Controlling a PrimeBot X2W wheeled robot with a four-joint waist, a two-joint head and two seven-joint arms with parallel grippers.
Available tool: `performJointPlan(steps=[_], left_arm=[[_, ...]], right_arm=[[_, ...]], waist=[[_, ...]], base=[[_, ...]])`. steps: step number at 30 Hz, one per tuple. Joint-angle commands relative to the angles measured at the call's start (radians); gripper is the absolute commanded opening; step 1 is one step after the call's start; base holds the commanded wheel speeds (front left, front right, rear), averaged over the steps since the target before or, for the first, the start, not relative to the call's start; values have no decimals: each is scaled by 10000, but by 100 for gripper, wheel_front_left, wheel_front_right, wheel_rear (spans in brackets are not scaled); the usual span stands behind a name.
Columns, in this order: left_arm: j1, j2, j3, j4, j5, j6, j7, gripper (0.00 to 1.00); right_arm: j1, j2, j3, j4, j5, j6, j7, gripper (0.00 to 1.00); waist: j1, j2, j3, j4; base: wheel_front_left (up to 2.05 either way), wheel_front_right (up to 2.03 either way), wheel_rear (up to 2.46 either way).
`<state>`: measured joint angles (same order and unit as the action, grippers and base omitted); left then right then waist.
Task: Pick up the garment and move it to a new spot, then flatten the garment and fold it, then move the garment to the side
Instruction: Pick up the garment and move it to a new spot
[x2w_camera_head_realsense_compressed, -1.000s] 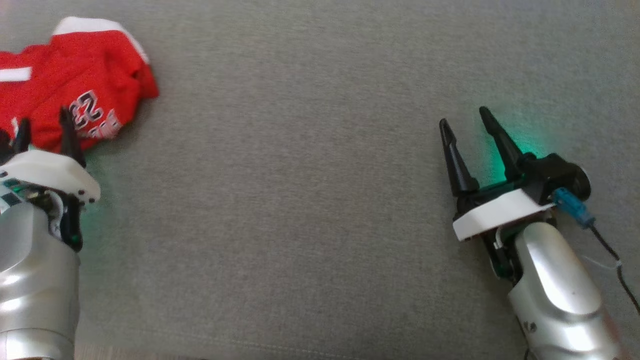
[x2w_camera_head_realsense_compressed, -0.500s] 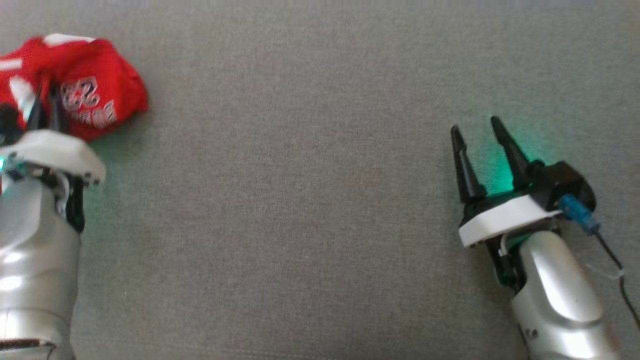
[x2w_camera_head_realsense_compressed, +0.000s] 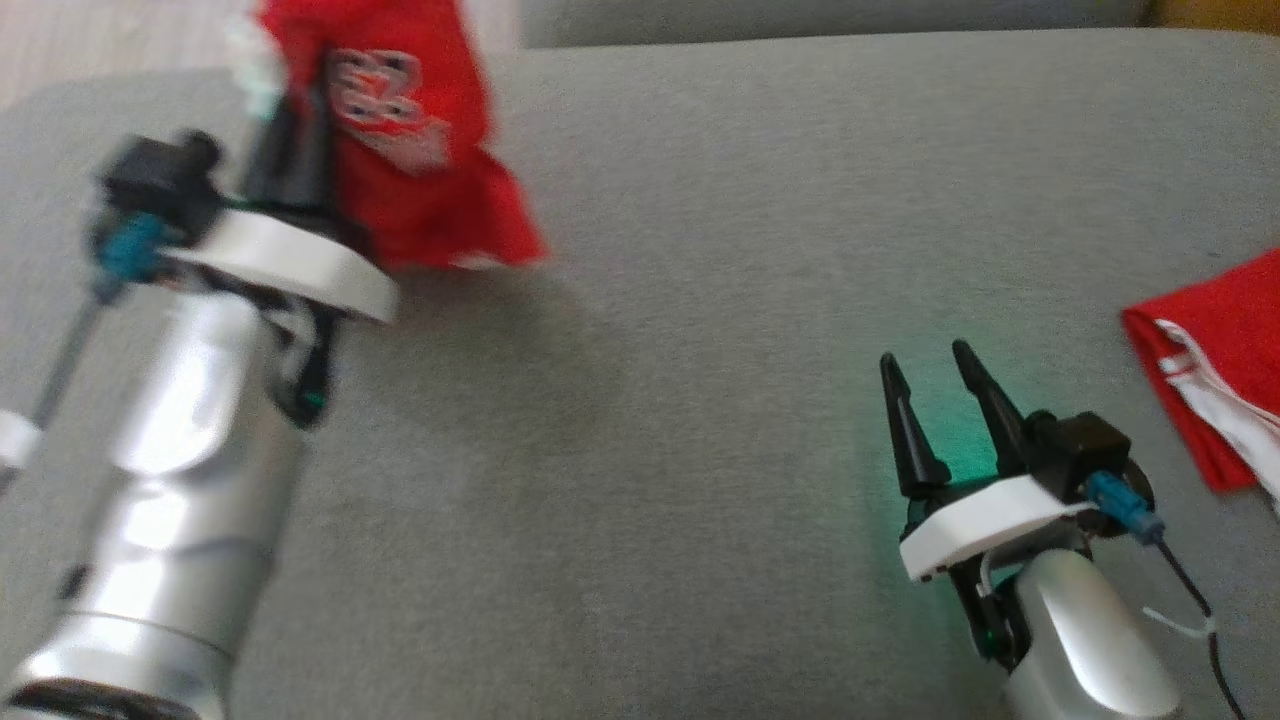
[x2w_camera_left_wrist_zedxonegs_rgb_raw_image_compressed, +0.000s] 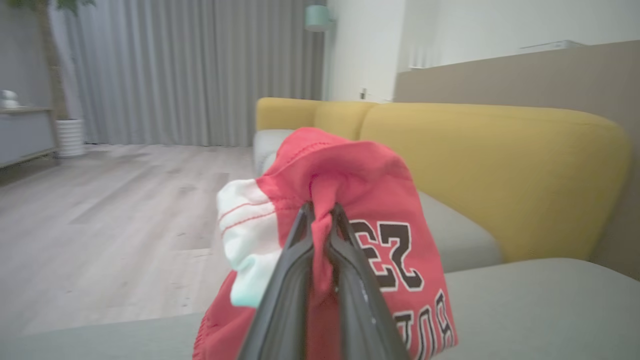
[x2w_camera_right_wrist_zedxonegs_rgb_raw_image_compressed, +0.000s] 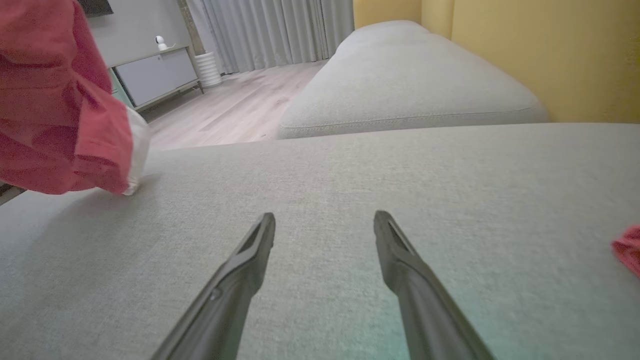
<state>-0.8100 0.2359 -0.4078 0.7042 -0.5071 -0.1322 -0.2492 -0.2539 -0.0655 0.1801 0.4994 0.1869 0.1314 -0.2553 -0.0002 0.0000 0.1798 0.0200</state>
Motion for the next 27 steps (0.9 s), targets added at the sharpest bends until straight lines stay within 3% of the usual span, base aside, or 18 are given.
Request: performJointPlan(steps=[1,10,11,12,13,19,27], left_arm=[[-127,146,-47,-460,-192,16,-93,0],[891,-1386,-2037,-653,-1648,16,-120,0],[1022,-1499,-2110,-618,-1716,16,-121,13],[1167,-1585,-2221,-559,-1712,16,-122,66],[1322,-1650,-2231,-484,-1682,16,-122,100],[2514,-1788,-1404,-300,-1128,115,-124,100],[5131,-1472,1276,-1433,552,692,-125,100]], right_arm=[[-20,143,200,-211,98,-7,-65,100],[201,150,843,-157,566,-7,-65,100],[206,150,865,-143,592,-7,-65,100],[208,151,881,-122,613,-7,-65,100],[209,151,893,-97,637,-7,-65,100],[271,151,738,14,729,-7,-65,100],[683,152,165,137,673,-7,-65,100]], waist=[[2,0,-367,-540],[2,0,-487,-1439],[2,0,-490,-1475],[2,0,-496,-1497],[2,0,-519,-1518],[2,0,-796,-1420],[2,0,-1488,-911]], base=[[0,0,0],[0,0,0],[0,0,0],[0,0,0],[0,0,0],[0,0,0],[0,0,0]])
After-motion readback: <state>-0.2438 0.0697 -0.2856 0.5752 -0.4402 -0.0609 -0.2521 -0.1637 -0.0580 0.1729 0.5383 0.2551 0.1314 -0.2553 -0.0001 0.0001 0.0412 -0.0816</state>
